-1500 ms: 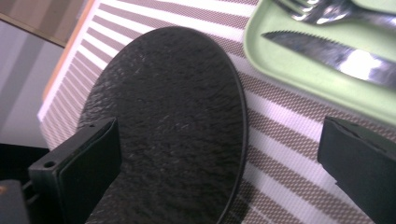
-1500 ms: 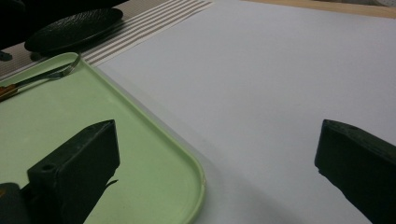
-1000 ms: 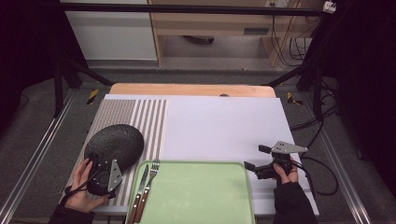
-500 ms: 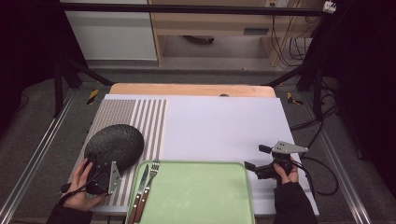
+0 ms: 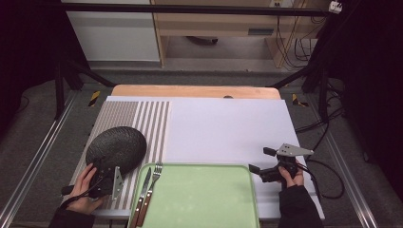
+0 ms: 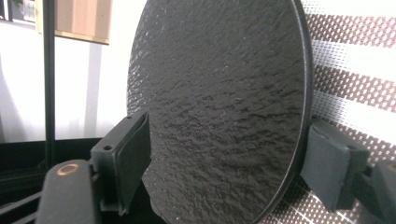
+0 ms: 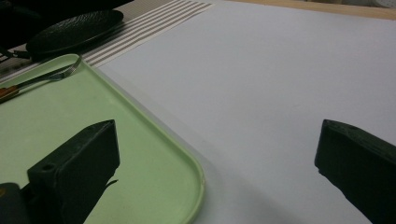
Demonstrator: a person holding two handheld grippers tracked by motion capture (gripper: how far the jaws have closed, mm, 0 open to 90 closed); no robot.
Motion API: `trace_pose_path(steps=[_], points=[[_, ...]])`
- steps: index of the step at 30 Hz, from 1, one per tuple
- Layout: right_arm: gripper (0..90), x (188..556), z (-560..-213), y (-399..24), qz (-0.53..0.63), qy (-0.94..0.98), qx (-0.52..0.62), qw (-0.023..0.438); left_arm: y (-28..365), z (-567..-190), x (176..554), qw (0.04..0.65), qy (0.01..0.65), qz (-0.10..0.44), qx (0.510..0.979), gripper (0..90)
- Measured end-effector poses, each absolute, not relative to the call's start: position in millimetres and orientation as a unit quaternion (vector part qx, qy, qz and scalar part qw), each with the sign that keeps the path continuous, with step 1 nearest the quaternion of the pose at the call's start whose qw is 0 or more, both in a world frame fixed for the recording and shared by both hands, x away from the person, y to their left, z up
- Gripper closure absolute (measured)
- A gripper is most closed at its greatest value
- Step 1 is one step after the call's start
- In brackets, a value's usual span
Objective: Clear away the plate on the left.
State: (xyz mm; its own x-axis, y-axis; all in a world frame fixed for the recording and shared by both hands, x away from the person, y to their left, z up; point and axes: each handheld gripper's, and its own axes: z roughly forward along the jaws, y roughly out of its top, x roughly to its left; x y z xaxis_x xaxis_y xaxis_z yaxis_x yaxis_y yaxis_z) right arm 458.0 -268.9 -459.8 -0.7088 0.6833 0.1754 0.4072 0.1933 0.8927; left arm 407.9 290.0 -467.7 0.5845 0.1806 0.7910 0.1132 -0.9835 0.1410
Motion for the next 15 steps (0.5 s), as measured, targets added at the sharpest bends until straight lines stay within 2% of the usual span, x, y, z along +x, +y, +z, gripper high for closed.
trace_pose_path(steps=[5,15], points=[[0.2,458,-460,-269,0.525,0.761,0.358,0.132,288,-471,406,0.034,0.07,0.452,0.889,30.5],[0.2,458,-460,-268,0.522,0.763,0.357,0.133,284,-480,402,0.015,0.044,0.454,0.89,51.1]])
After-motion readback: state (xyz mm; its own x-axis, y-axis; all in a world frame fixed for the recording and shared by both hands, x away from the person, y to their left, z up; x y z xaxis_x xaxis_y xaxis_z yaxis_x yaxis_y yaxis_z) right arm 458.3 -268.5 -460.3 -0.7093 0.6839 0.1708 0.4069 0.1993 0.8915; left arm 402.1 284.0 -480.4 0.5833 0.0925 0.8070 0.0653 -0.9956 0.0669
